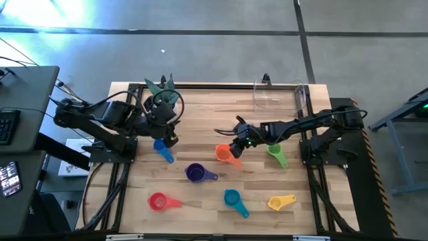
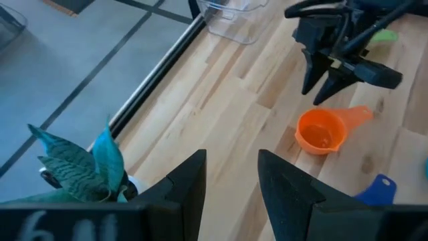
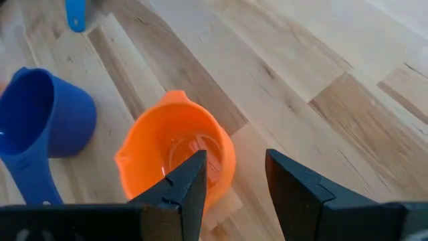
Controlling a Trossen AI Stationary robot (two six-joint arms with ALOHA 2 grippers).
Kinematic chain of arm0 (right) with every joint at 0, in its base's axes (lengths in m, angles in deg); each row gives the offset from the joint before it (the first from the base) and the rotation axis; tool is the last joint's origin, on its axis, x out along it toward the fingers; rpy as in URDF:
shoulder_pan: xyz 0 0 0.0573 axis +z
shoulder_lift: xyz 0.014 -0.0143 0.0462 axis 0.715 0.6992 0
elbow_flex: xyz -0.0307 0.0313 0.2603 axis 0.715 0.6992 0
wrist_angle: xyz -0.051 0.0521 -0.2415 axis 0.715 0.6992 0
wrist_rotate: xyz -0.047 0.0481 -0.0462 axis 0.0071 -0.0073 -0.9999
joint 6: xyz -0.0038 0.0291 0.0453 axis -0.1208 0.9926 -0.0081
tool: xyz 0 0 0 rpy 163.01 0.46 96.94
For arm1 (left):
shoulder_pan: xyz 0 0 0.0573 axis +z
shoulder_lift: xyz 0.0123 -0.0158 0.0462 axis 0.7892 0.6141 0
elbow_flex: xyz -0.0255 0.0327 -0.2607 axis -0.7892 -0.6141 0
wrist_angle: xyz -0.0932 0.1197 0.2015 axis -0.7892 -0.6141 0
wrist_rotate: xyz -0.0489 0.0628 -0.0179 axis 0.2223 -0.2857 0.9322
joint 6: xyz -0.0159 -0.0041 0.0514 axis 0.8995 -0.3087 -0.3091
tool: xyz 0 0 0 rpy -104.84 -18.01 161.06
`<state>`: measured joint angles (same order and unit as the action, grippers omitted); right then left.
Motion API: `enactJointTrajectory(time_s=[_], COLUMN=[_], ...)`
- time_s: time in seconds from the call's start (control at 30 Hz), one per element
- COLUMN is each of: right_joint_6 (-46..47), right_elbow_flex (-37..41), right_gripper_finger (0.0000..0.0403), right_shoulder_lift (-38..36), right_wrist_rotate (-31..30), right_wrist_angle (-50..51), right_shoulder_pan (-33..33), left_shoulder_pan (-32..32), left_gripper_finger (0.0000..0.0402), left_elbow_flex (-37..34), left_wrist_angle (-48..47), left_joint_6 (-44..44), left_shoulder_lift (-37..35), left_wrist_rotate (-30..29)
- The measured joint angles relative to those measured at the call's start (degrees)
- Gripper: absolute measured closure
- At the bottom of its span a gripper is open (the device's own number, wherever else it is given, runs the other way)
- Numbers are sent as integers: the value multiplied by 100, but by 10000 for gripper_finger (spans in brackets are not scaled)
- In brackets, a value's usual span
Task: Nest measuring cups in basket
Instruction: Stack the orange measuring cup on top of the violet measuring cup
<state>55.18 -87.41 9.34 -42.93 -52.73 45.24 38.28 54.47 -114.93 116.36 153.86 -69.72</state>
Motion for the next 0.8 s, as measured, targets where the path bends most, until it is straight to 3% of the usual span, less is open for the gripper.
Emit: enactJointTrajectory(time_s=[0.8], right_joint_6=[337], right_elbow_flex=[11], right_gripper_finger=[258], right_shoulder_lift=[155], right_wrist_rotate=[144], right_wrist_angle=[20], right_shoulder_pan=[89], left_shoulder_pan=[1], left_gripper_finger=[275], left_elbow_flex=[-2], left_wrist_angle=[-3], left_joint_6=[0], left_shoulder_lift=[0], left_wrist_rotate=[-134])
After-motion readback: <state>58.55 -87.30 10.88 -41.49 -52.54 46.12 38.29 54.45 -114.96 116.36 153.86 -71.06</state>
